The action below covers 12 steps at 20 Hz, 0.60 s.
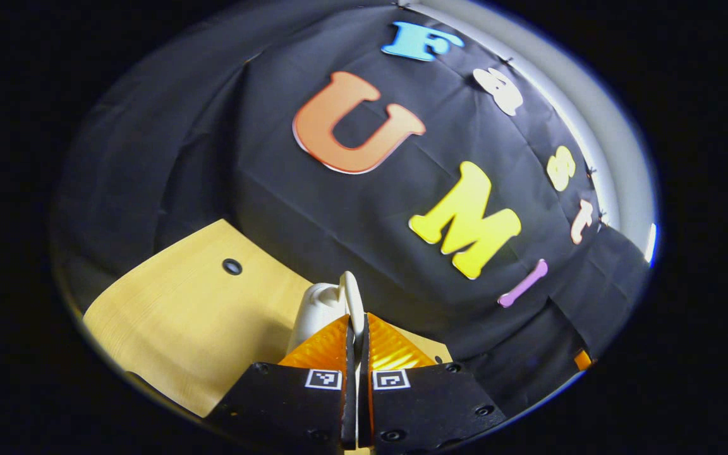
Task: First open the suitcase, pack the skin care products into it, and then close the suitcase.
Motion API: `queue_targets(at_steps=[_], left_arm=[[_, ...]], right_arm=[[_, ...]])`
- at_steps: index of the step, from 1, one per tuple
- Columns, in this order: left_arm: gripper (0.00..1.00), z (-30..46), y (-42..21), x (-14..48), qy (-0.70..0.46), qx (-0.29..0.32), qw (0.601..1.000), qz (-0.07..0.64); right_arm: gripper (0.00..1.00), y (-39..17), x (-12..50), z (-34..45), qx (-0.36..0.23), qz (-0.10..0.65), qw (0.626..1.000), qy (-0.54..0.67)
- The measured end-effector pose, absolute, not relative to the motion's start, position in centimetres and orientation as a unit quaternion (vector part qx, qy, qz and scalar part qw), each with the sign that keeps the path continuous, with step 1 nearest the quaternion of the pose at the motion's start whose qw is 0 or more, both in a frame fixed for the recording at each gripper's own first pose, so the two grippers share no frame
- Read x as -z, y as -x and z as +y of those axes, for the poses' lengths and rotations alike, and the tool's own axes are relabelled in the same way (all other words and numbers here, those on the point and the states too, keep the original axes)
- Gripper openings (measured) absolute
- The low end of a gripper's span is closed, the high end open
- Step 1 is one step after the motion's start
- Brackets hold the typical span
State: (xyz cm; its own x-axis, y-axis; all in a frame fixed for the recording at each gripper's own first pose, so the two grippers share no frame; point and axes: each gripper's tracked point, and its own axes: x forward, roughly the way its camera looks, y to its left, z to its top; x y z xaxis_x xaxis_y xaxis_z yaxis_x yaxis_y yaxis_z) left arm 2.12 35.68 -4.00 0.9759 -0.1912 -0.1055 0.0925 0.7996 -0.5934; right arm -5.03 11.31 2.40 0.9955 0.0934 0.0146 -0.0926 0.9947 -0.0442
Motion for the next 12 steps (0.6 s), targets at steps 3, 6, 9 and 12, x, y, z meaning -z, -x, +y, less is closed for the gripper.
queue_targets(at_steps=[3, 6, 9, 12], left_arm=[[0.04, 31.4, -1.9, 2.7, 0.304, 0.094, 0.945, 0.079], [0.04, 26.8, -2.0, 2.9, 0.285, 0.109, 0.948, 0.086], [0.04, 21.8, -2.6, 3.5, 0.268, 0.127, 0.950, 0.100], [0.04, 17.4, -3.1, 4.7, 0.255, 0.137, 0.950, 0.117]], right_arm=[[0.79, 5.4, -2.3, 10.0, -0.062, -0.008, 0.998, 0.020], [0.79, 5.9, -1.7, 8.5, -0.070, -0.003, 0.997, 0.018], [0.78, 6.2, -0.8, 6.9, -0.075, 0.011, 0.997, 0.013], [0.78, 6.2, -0.5, 5.1, -0.076, 0.018, 0.997, 0.009]])
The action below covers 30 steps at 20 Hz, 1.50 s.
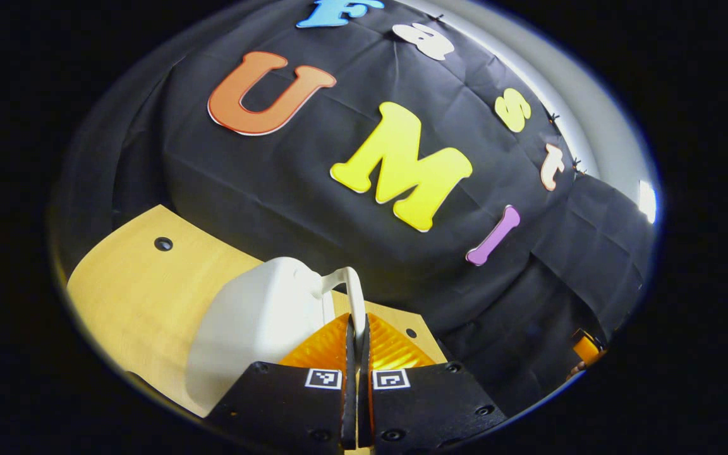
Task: First open the suitcase, pack the skin care products into it, and then close the suitcase.
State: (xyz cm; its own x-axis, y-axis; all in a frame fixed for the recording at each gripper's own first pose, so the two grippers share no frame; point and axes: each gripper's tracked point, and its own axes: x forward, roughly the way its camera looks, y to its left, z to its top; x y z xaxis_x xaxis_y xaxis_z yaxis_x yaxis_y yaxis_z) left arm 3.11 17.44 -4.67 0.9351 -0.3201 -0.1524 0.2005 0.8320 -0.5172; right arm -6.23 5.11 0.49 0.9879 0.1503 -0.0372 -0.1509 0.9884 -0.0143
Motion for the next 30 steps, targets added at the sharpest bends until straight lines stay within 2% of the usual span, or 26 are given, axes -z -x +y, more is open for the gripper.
queue_targets(at_steps=[6, 15, 21, 26, 27, 28, 29, 30], left_arm=[[0.04, 10.2, -4.7, 9.4, 0.220, 0.146, 0.949, 0.170], [0.04, 3.9, -7.0, 17.1, 0.186, 0.120, 0.950, 0.221], [0.04, 2.4, -7.4, 21.3, 0.162, 0.101, 0.947, 0.260], [0.07, 1.3, -7.8, 23.4, 0.136, 0.083, 0.941, 0.298], [0.16, 0.9, -7.9, 23.3, 0.137, 0.086, 0.941, 0.298], [0.20, 0.5, -7.8, 22.7, 0.145, 0.093, 0.940, 0.296], [0.19, 0.3, -7.8, 22.2, 0.157, 0.094, 0.938, 0.295], [0.51, 0.6, -7.4, 21.7, 0.165, 0.082, 0.938, 0.294]], right_arm=[[0.80, 6.7, 1.3, 1.0, -0.068, 0.040, 0.997, 0.016], [0.80, 7.0, 6.2, -5.6, -0.034, 0.084, 0.996, -0.003], [0.80, 7.6, 10.4, -7.8, -0.011, 0.126, 0.992, -0.018], [0.80, 7.3, 10.5, -8.2, 0.010, 0.131, 0.991, -0.027], [0.80, 7.2, 10.3, -8.0, 0.014, 0.130, 0.991, -0.029], [0.80, 6.9, 10.1, -7.7, 0.016, 0.129, 0.991, -0.032], [0.80, 6.6, 9.8, -7.2, 0.016, 0.129, 0.991, -0.036], [0.80, 6.3, 9.5, -6.6, 0.013, 0.126, 0.991, -0.041]])
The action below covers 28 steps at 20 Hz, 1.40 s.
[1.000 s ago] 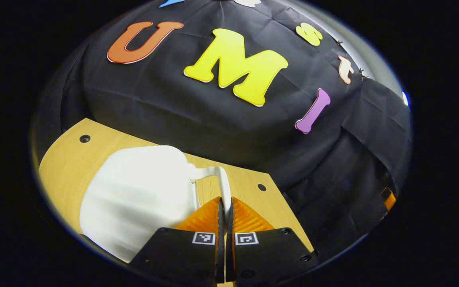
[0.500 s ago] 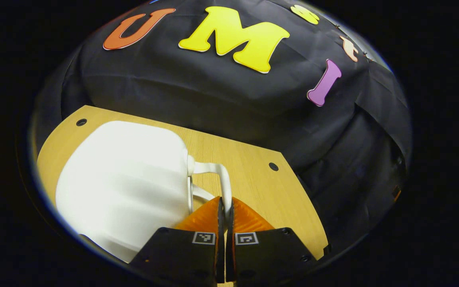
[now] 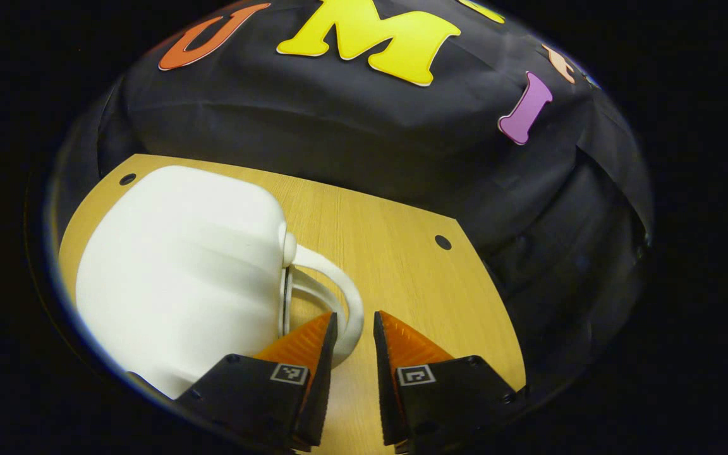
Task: First open the suitcase, pack the skin care products into it, and then close the suitcase.
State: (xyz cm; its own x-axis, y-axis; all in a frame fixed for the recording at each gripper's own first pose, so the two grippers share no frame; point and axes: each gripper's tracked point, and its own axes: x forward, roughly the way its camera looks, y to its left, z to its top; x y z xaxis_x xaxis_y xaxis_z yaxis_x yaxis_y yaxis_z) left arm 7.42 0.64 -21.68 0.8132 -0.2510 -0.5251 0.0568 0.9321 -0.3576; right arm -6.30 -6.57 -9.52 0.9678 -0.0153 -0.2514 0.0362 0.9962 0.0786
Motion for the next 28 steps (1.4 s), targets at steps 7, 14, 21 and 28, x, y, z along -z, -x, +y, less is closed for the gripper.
queue_targets(at_steps=[7, 14, 21, 28], left_arm=[[0.98, 5.4, -5.0, 11.4, 0.040, 0.035, 0.980, 0.192], [0.98, 12.4, -1.4, -1.2, 0.010, -0.012, 0.998, 0.054], [0.98, 17.0, 3.2, -8.0, 0.006, -0.043, 0.999, -0.016], [0.97, 16.3, 5.2, -10.7, -0.025, -0.031, 0.997, -0.059]], right_arm=[[0.80, 3.4, 6.5, -0.9, 0.008, 0.102, 0.995, -0.018], [0.78, -0.7, 0.8, 6.7, -0.004, 0.039, 0.999, 0.020], [0.80, -2.7, -5.3, 13.7, -0.020, -0.021, 1.000, 0.003], [0.78, -1.2, -8.3, 16.5, -0.030, -0.044, 0.998, 0.019]])
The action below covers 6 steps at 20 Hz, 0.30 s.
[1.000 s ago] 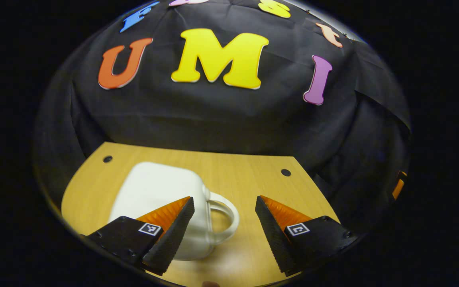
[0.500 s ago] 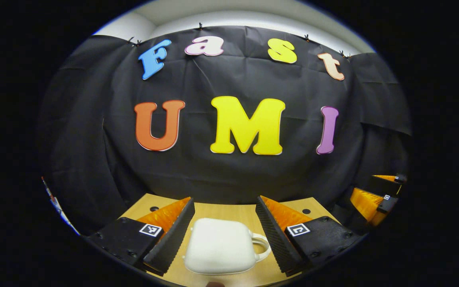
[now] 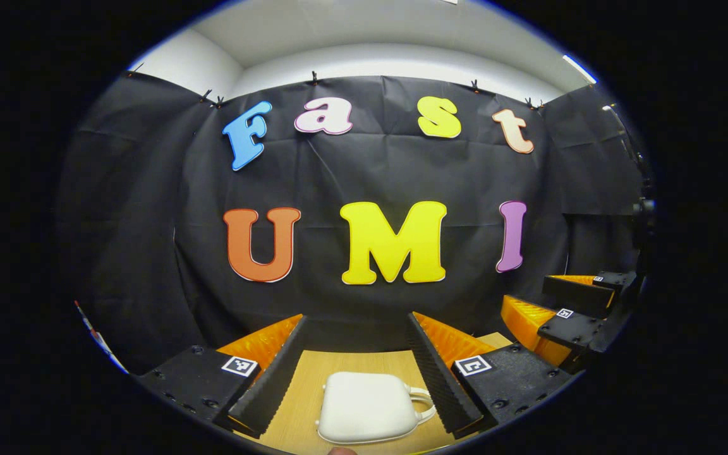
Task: First open the suitcase, pack the skin care products into it, and then close the suitcase.
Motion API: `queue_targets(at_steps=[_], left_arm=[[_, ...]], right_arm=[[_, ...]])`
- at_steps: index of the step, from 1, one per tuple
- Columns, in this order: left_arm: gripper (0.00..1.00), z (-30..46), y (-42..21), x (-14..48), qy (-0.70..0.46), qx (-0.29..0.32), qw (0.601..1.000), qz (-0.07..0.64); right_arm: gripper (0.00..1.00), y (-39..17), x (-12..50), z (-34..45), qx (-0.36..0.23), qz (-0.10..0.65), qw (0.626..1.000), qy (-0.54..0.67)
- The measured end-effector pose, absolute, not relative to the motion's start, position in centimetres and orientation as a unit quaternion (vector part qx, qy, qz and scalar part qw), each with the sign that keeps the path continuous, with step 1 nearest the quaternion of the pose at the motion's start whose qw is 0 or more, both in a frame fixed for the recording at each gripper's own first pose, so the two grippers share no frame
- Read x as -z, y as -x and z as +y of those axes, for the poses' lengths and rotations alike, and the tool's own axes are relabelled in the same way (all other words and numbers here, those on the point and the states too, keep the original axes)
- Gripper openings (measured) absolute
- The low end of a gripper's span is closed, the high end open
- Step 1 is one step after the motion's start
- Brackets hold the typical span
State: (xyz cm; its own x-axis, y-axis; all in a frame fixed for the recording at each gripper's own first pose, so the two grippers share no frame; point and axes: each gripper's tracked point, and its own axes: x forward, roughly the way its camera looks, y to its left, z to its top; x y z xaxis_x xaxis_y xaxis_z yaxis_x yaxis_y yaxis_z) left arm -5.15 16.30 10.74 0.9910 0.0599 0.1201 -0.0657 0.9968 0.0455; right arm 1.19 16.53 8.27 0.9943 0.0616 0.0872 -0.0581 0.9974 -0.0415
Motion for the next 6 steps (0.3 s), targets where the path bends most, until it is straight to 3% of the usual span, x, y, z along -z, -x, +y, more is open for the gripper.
queue_targets(at_steps=[4, 5, 6], left_arm=[[0.97, 16.0, 3.9, -9.8, 0.005, -0.023, 0.998, -0.049], [0.89, 15.7, 3.5, -9.3, 0.013, -0.022, 0.999, -0.043], [0.98, 15.4, 3.3, -8.8, 0.021, -0.021, 0.999, -0.037]], right_arm=[[0.80, -0.3, -8.7, 16.1, -0.028, -0.059, 0.997, 0.043], [0.80, -0.2, -8.7, 15.8, -0.027, -0.060, 0.997, 0.047], [0.80, 0.0, -8.7, 15.5, -0.024, -0.061, 0.997, 0.048]])
